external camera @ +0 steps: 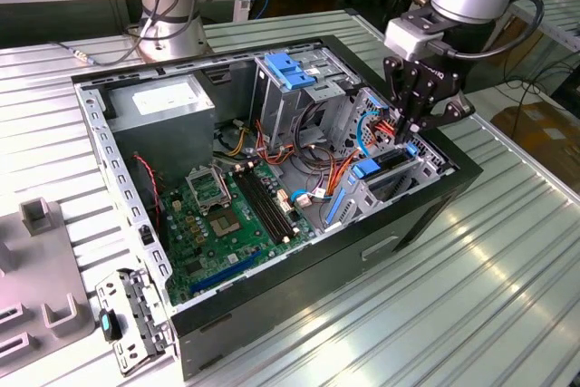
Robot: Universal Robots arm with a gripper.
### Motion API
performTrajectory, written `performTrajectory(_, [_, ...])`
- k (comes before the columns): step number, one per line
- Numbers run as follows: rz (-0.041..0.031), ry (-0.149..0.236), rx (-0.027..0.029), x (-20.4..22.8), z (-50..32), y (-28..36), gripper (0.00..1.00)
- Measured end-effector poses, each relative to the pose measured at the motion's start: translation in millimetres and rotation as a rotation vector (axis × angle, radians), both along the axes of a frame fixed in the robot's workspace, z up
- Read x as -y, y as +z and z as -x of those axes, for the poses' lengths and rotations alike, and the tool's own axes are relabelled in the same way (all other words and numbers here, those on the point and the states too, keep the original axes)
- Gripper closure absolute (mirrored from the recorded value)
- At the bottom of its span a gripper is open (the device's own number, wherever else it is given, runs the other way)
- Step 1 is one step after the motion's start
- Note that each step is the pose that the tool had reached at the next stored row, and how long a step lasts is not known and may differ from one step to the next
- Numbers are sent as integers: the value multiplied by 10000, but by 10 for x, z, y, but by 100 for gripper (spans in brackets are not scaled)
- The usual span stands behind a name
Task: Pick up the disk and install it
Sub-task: 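Insert the first disk wire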
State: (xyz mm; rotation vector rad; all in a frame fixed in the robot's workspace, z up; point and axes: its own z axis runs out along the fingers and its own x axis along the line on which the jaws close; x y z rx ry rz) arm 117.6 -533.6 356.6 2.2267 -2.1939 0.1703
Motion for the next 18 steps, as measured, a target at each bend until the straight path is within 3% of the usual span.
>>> performTrajectory(13, [-2, -33, 0, 17, 11, -2, 82])
performTrajectory(16, [-99, -34, 0, 25, 27, -3, 82])
performTrajectory(18, [-233, -34, -2, 41, 33, -5, 82])
